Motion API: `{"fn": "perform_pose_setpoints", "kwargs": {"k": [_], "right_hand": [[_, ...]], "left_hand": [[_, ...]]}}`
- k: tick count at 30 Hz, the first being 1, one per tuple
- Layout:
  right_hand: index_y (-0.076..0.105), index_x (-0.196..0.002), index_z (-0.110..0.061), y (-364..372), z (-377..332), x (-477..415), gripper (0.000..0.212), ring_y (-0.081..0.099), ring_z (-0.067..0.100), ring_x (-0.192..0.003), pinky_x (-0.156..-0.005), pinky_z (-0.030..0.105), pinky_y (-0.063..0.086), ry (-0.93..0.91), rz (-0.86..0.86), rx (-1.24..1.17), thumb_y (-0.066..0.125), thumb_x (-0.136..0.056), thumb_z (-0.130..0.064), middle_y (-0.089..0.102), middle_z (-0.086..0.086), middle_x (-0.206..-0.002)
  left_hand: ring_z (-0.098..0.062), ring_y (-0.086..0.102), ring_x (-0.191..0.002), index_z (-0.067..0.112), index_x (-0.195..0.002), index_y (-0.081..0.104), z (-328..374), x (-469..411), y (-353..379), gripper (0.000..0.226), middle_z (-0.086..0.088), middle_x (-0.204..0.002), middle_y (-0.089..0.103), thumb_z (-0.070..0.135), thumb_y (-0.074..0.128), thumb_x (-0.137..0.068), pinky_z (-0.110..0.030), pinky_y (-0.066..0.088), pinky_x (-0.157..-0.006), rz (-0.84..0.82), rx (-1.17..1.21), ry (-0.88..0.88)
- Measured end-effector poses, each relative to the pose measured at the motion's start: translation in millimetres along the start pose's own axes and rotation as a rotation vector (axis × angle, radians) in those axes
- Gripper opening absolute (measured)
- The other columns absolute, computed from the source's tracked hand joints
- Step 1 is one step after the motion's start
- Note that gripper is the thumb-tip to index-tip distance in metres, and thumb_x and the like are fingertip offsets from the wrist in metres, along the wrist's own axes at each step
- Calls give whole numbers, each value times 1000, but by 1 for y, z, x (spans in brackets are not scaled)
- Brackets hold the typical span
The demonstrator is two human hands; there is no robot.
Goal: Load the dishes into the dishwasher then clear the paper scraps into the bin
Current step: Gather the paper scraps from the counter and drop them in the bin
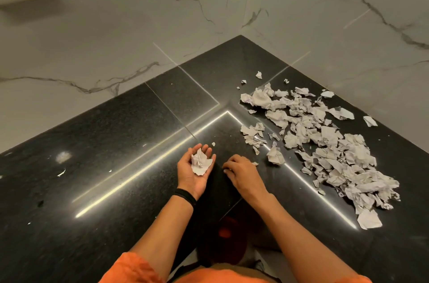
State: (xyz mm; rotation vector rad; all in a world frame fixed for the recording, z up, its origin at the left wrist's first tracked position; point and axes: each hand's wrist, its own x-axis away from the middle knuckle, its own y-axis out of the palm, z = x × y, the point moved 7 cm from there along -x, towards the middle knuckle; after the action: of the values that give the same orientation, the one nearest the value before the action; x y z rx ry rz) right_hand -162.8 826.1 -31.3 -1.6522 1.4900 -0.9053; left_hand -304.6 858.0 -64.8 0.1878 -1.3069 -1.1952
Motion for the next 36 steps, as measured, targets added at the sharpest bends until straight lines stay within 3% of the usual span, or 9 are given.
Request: {"fn": "perform_pose_setpoints", "kwargs": {"k": [6, 9, 12, 17, 20, 25, 29, 31, 36], "right_hand": [[77, -93, -19, -37, -11, 2, 8, 65, 2, -82, -75, 17, 53, 150, 310, -400, 77, -85, -19, 69, -10, -89], [77, -99, -20, -41, -40, -9, 15, 67, 4, -87, -77, 16, 52, 71, 255, -532, 80, -84, -20, 71, -15, -91], [77, -100, -27, -42, -48, -21, 15, 65, 4, -87, -77, 19, 50, 82, 247, -515, 79, -85, -29, 72, -18, -89], [75, -105, -20, -38, -14, -50, 16, 66, 2, -88, -85, 27, 55, 210, 288, -419, 72, -90, -21, 73, -11, -96], [73, -114, -15, -18, -13, -68, 26, 66, 12, -91, -88, 32, 54, 172, 163, -254, 73, -89, -20, 71, 0, -104], [75, -104, -19, 1, -21, -77, 17, 63, 22, -93, -82, 37, 50, 85, 112, -39, 65, -91, -19, 67, -1, -96], [75, -101, -24, -18, -17, -62, 16, 66, 5, -83, -79, 28, 55, 228, 277, -357, 70, -87, -20, 72, -12, -91], [76, -100, -22, -31, -31, -53, 15, 68, 4, -84, -77, 22, 54, 188, 294, -536, 73, -87, -17, 74, -13, -89], [76, -104, -25, -44, -42, -37, 16, 69, 7, -93, -79, 27, 54, 142, 244, -595, 72, -90, -18, 75, -14, -95]], "left_hand": [[-27, 68, -103, 5, -108, 65, -7, -2, 0, 25, -14, -106, 71, 24, 51, -102, -46, 49, -104, 10, -12, -19], [-30, 69, -100, 7, -105, 66, -10, -6, 6, 23, -16, -109, 70, 25, 54, -98, -45, 50, -102, -36, -10, -40], [-32, 67, -102, 7, -106, 66, -9, -10, 9, 24, -16, -107, 69, 25, 53, -99, -48, 48, -106, -45, 32, -41], [-27, 71, -99, 5, -109, 67, 8, -10, 7, 24, -13, -106, 71, 23, 53, -101, -46, 49, -105, -45, 68, -29], [-27, 70, -102, 5, -112, 66, 16, -10, 2, 25, -13, -107, 71, 23, 53, -101, -46, 51, -103, -38, 66, -21], [-30, 68, -110, 3, -115, 66, 25, -15, -3, 28, -15, -111, 71, 24, 52, -101, -47, 50, -104, -21, 65, -3], [-30, 68, -109, 2, -114, 66, 26, -24, -2, 30, -17, -111, 70, 26, 51, -102, -46, 51, -100, -11, 40, -5], [-31, 68, -106, 3, -110, 65, 19, -31, 5, 30, -17, -110, 69, 26, 49, -102, -46, 51, -101, -35, 48, -26], [-32, 65, -103, 3, -110, 63, -10, -41, 28, 32, -18, -104, 69, 28, 45, -104, -49, 49, -104, -84, 66, -106]]}}
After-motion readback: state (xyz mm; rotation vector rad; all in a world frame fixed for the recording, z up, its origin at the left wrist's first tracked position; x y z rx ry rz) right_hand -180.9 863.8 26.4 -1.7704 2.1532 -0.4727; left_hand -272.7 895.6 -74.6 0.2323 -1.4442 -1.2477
